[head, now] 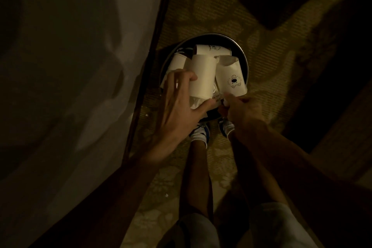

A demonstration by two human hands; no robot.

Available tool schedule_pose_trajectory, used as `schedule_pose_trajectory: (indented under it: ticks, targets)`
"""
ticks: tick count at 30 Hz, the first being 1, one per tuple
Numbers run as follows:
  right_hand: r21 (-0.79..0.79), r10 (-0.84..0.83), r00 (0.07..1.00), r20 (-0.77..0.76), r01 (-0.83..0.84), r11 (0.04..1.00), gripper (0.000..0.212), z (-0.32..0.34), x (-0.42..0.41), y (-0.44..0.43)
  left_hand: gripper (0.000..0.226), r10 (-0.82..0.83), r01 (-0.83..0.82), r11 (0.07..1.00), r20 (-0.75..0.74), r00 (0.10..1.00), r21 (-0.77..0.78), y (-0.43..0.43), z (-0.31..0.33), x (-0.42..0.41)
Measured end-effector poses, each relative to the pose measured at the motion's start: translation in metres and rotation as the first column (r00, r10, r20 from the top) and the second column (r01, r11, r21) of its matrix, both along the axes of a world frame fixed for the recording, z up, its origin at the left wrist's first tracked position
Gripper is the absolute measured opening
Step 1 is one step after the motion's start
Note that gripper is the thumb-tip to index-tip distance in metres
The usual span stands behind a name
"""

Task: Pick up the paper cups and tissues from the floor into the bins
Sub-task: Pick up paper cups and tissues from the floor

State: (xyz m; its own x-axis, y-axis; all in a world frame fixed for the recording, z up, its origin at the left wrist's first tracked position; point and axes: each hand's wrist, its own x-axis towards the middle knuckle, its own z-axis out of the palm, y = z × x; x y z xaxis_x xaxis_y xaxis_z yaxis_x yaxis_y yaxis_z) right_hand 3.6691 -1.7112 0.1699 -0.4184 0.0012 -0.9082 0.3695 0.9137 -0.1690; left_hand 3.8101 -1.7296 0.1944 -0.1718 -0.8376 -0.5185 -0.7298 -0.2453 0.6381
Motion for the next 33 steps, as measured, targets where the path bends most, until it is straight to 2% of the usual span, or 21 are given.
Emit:
schedule_pose_trajectory:
  ticks: [3, 6, 9, 11, 14, 16, 17, 19, 20, 21, 22, 24, 28, 31, 33]
  targets:
    - [0.015, -0.050, 0.996, 0.068, 0.049, 0.999, 0.030, 0.004, 0.001, 0.001, 0.064, -0.001, 0.001, 1.000, 0.003, 1.000, -0.006, 0.002, 0.001, 0.003]
    - [0.000, -0.166, 0.975, 0.147, 0.168, 0.986, 0.031, 0.012, -0.003, 0.003, 0.062, -0.011, 0.011, 1.000, 0.001, 1.000, -0.014, 0.005, 0.002, 0.005]
    - [-0.023, -0.172, 0.969, 0.175, 0.178, 0.984, 0.033, 0.019, -0.012, 0.006, 0.062, -0.005, 0.005, 1.000, 0.002, 1.000, -0.006, 0.009, 0.003, 0.005]
    - [-0.031, -0.100, 0.978, 0.182, 0.107, 0.994, 0.028, 0.022, -0.017, 0.009, 0.061, 0.005, -0.005, 1.000, 0.006, 1.000, -0.001, 0.011, 0.005, 0.004]
    - [-0.026, 0.128, 0.983, 0.129, -0.125, 0.992, 0.028, 0.033, -0.022, 0.017, 0.058, 0.031, -0.031, 1.000, 0.005, 1.000, 0.001, 0.014, 0.009, 0.002]
    - [-0.091, 0.293, 0.953, 0.078, -0.286, 0.954, 0.027, 0.044, -0.024, 0.022, 0.052, 0.050, -0.050, 0.999, 0.018, 0.999, 0.002, 0.015, 0.019, 0.002]
    - [-0.156, 0.408, 0.912, 0.036, -0.399, 0.904, 0.023, 0.052, -0.025, 0.025, 0.044, 0.053, -0.052, 0.999, 0.042, 0.998, -0.011, 0.014, 0.026, 0.001]
    - [-0.291, 0.644, 0.764, -0.043, -0.626, 0.723, 0.012, 0.075, -0.030, 0.027, 0.021, 0.051, -0.048, 0.999, 0.109, 0.993, -0.023, 0.008, 0.042, 0.002]
    - [-0.350, 0.741, 0.668, -0.074, -0.713, 0.607, 0.012, 0.088, -0.032, 0.029, 0.017, 0.058, -0.057, 0.998, 0.131, 0.990, -0.005, 0.006, 0.053, 0.003]
    - [-0.407, 0.815, 0.568, -0.113, -0.775, 0.484, 0.015, 0.106, -0.038, 0.027, 0.021, 0.080, -0.082, 0.997, 0.135, 0.988, 0.013, 0.003, 0.072, 0.001]
    - [-0.442, 0.852, 0.503, -0.146, -0.804, 0.399, 0.020, 0.115, -0.041, 0.025, 0.025, 0.070, -0.076, 0.996, 0.135, 0.988, 0.041, -0.001, 0.080, 0.000]
    - [-0.520, 0.902, 0.373, -0.217, -0.826, 0.217, 0.029, 0.155, -0.057, 0.016, 0.032, 0.012, -0.018, 0.999, 0.192, 0.981, 0.032, -0.006, 0.127, -0.012]
    - [-0.528, 0.926, 0.139, -0.350, -0.846, -0.073, 0.034, 0.254, -0.100, 0.011, 0.037, -0.088, 0.093, 0.996, 0.328, 0.940, 0.001, 0.004, 0.254, -0.046]
    - [-0.502, 0.892, 0.003, -0.452, -0.828, -0.251, 0.034, 0.326, -0.130, 0.015, 0.029, -0.144, 0.170, 0.985, 0.426, 0.893, -0.024, 0.035, 0.350, -0.062]
    - [-0.496, 0.863, -0.063, -0.502, -0.796, -0.347, 0.031, 0.374, -0.140, 0.017, 0.022, -0.117, 0.145, 0.989, 0.438, 0.891, -0.030, 0.061, 0.415, -0.068]
